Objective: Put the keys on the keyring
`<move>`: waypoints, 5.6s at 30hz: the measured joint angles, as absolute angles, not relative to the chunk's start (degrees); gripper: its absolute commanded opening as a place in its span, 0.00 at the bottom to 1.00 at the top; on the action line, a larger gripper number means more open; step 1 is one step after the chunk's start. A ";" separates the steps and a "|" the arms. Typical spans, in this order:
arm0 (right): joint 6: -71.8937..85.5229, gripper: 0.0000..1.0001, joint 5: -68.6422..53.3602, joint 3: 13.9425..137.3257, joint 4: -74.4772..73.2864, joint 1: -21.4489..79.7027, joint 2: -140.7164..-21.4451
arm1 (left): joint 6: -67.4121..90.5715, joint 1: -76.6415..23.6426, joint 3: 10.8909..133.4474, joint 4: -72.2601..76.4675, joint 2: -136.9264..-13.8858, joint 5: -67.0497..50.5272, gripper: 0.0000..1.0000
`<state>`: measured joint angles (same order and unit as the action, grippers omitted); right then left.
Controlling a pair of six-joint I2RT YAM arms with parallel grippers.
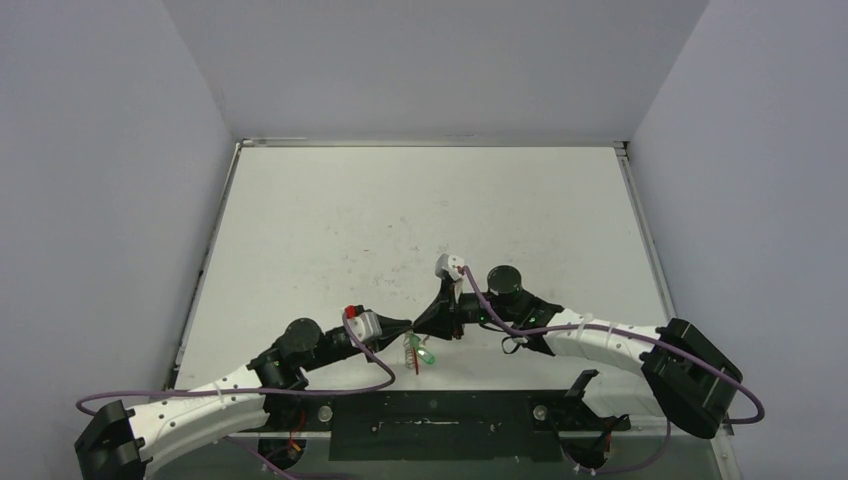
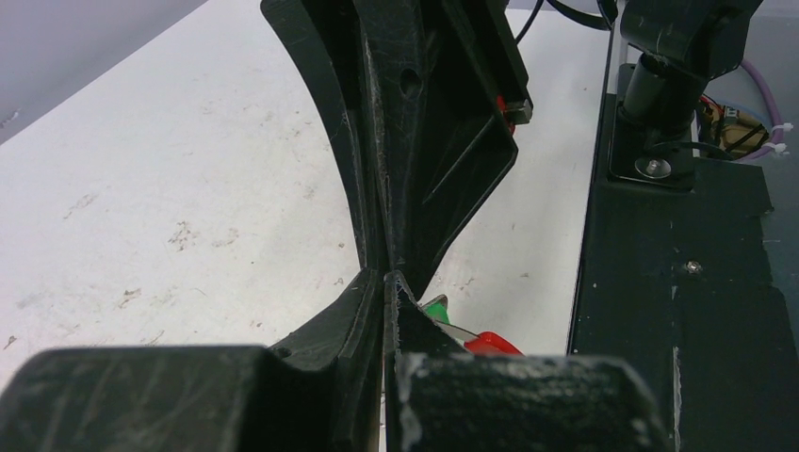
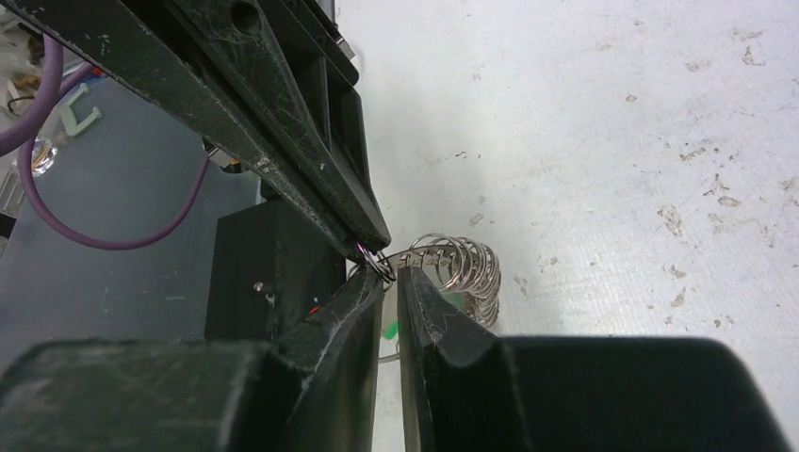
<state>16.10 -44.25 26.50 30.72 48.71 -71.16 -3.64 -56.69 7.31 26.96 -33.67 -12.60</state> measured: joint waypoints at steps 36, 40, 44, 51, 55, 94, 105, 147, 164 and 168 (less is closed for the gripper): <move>1.61 0.00 -23.38 43.81 -13.26 51.35 -63.59 | 1.10 -56.95 8.10 22.59 -32.62 -4.27 0.48; 0.40 0.00 -15.73 50.09 -20.49 55.66 -65.63 | 3.46 -56.95 9.34 22.83 -36.47 -3.42 0.59; 1.06 0.00 -10.52 55.27 -24.73 57.65 -68.03 | 6.33 -56.97 9.96 23.86 -41.25 -2.44 0.69; 5.06 0.00 -5.10 58.26 -28.38 57.80 -70.04 | 10.24 -57.32 10.13 29.74 -47.11 -1.26 0.72; 7.03 0.00 -3.73 58.30 -29.15 57.87 -71.07 | 11.81 -57.34 10.13 33.67 -48.49 -1.06 0.72; 12.51 0.00 1.52 59.07 -30.00 59.35 -72.27 | 15.03 -64.36 17.85 40.03 -64.62 18.44 0.00; 12.12 0.27 -1.41 58.89 -27.42 59.31 -70.74 | 14.20 -64.36 17.21 39.53 -62.67 17.15 0.00; -12.95 0.26 -43.53 37.17 -1.83 49.25 -54.59 | 6.85 -64.36 13.43 39.68 -55.37 -1.91 0.00; -17.02 0.00 -41.54 38.13 -3.86 51.13 -58.83 | 6.76 -64.36 13.19 38.68 -55.88 -2.87 0.00; -16.03 0.00 -39.57 40.40 -7.64 51.75 -58.85 | 6.57 -64.42 13.19 38.94 -55.55 -2.90 0.00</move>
<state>-16.03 -39.57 40.40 -7.64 51.75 -58.85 6.57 -64.42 13.19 38.94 -55.55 -2.90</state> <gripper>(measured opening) 0.030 0.066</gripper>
